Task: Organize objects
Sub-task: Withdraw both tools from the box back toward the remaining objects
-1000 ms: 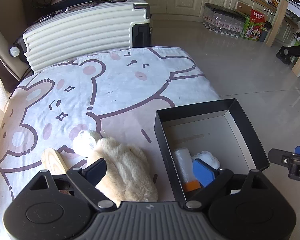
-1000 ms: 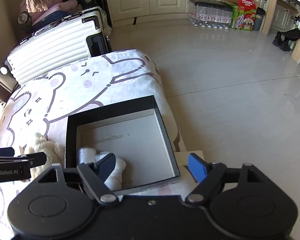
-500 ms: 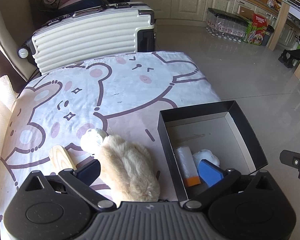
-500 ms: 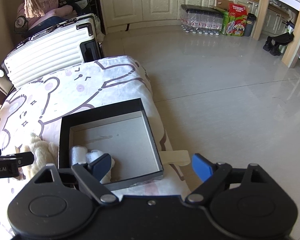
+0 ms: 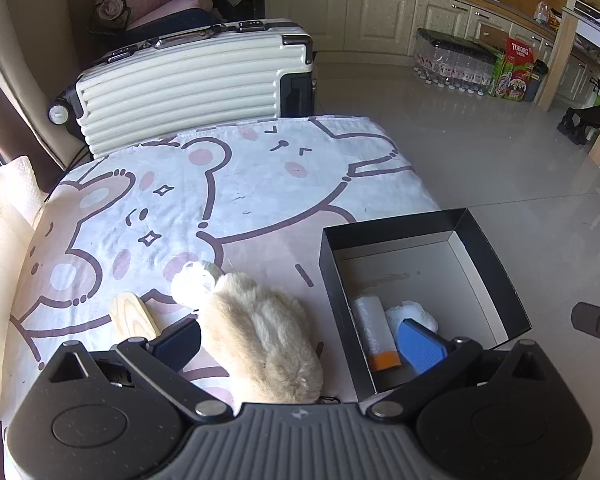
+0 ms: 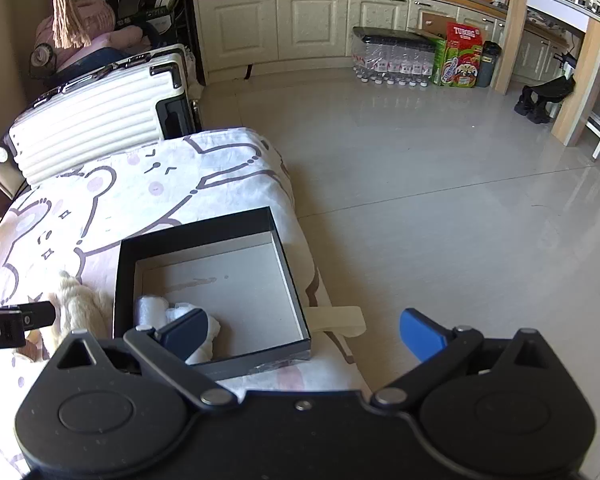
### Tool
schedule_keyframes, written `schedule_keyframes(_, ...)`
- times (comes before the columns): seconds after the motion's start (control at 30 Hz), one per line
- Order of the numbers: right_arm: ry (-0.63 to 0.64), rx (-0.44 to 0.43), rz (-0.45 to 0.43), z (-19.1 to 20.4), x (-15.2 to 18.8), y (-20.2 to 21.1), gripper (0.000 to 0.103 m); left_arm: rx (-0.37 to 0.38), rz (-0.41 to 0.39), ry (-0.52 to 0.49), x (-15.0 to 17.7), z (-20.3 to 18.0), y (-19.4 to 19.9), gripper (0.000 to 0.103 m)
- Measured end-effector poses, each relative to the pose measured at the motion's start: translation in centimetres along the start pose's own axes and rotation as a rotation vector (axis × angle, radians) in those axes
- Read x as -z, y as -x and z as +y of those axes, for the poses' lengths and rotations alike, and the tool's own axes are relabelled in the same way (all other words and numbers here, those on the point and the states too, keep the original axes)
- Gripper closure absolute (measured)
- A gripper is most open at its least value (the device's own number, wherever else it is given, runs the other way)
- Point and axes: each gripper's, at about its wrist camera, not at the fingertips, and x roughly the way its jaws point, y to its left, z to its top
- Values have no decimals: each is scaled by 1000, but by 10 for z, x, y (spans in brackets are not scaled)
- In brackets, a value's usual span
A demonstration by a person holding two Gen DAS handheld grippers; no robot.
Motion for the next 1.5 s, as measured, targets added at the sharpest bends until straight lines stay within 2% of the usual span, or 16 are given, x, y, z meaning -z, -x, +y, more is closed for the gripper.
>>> schedule_keyframes(0.9, 15, 6, 3, 11, 0, 0, 0, 4, -27, 20, 2, 14, 7, 0)
schedule_keyframes(1.5, 88, -75, 8, 73, -4, -10, 0, -73, -25, 86, 7, 71, 15, 0)
